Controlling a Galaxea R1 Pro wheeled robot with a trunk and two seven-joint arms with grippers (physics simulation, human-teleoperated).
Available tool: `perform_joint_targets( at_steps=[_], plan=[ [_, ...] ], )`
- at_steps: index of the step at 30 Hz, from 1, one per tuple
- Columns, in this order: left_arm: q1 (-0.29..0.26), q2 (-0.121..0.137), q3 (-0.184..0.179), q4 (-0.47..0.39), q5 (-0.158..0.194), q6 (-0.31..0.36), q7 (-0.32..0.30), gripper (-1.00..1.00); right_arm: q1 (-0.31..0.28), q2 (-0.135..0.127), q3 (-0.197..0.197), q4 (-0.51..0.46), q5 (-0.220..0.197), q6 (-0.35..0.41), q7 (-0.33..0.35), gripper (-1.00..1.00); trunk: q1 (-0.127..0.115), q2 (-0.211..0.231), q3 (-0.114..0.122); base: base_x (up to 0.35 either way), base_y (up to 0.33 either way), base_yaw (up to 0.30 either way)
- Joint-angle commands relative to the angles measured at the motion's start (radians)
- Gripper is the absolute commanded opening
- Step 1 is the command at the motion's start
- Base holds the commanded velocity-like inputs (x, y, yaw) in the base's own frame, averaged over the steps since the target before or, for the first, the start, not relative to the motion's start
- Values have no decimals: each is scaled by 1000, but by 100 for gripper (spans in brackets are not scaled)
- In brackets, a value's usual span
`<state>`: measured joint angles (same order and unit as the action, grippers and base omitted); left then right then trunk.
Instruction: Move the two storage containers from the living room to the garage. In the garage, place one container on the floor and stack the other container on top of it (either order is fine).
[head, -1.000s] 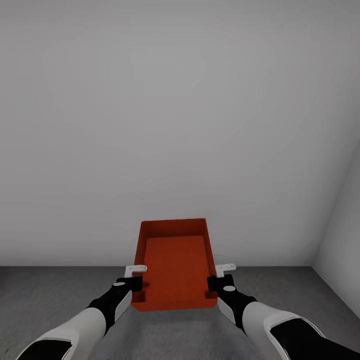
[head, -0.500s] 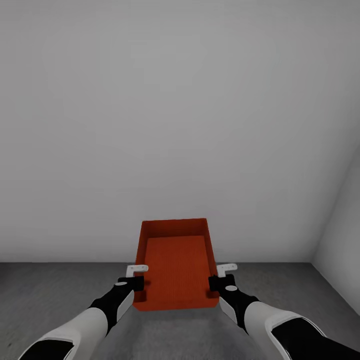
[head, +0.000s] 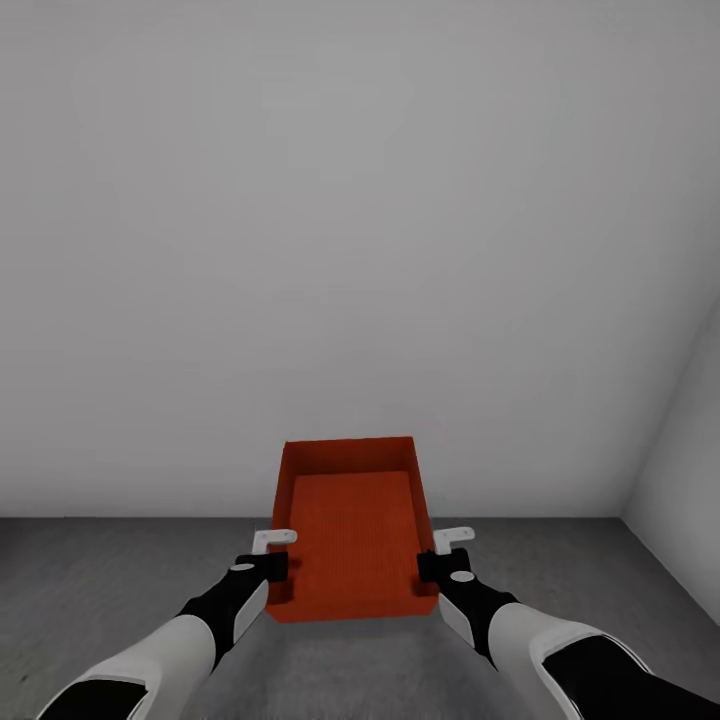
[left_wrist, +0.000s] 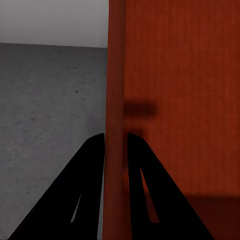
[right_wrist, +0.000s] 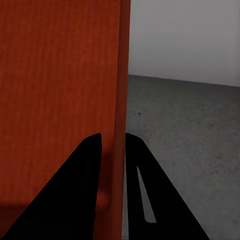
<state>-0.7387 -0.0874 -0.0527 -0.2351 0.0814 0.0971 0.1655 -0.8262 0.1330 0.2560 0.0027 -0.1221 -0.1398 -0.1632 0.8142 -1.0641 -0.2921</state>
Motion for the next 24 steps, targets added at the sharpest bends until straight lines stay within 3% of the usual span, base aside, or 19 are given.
perform_joint_targets(
  at_steps=[1, 8, 24],
  plan=[
    [-1, 0, 39, -7, -17, 3, 31, -100, -1, 18, -83, 2, -7, -2, 14, -100, 0, -1, -3, 0, 0, 0],
    [-1, -1, 39, -6, -17, 6, 31, -100, -1, 17, -83, 2, -7, -1, 14, -100, 0, -1, -14, 0, 0, 0],
    [-1, -1, 39, -5, -17, 3, 31, -100, -1, 18, -82, 2, -7, -2, 14, -100, 61, -113, -90, 0, 0, 0]
  ],
)
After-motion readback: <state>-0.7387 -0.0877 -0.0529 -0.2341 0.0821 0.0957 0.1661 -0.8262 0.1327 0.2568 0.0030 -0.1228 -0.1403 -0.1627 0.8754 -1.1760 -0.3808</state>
